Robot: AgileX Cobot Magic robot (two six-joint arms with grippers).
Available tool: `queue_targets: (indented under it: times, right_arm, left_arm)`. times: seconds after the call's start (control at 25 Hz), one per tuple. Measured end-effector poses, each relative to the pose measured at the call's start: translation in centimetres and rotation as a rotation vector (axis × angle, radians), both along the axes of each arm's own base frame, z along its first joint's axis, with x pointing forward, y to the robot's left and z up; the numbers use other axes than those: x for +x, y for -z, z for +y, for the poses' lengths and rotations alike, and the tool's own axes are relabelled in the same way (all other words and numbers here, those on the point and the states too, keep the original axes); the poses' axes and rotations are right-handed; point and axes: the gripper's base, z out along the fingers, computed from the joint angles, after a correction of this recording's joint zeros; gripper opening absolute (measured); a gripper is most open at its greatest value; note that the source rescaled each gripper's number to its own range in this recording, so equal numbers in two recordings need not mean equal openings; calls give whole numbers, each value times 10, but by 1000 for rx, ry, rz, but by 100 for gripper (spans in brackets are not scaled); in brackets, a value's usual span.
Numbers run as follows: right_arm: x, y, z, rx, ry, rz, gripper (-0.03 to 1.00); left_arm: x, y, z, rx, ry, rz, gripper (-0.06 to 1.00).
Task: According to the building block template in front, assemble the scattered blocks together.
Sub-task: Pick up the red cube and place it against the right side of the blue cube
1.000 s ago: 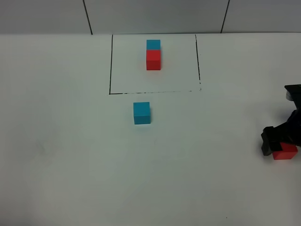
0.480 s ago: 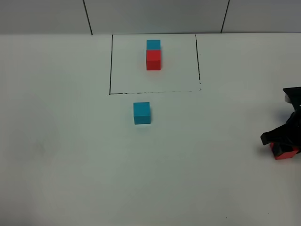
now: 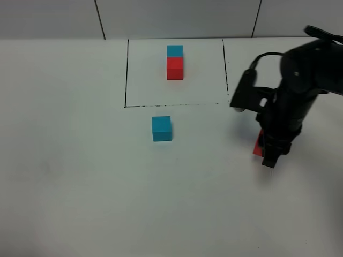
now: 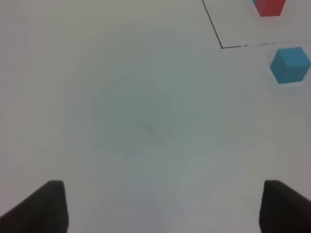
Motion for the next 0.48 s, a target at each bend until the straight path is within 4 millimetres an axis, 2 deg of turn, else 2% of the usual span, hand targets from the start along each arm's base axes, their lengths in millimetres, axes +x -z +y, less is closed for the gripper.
queue_targets:
  times: [0.12, 0.24, 0.48]
  right_arm:
    - [16, 8, 31, -23, -165, 87, 2]
    - [30, 10, 56, -18, -289, 82, 2]
    - [54, 11, 78, -7, -360, 25, 2]
  left_arm:
    - [0, 0, 0, 0, 0, 0, 69]
    - [0, 0, 0, 0, 0, 0, 69]
    - [0, 0, 0, -1, 0, 0, 69]
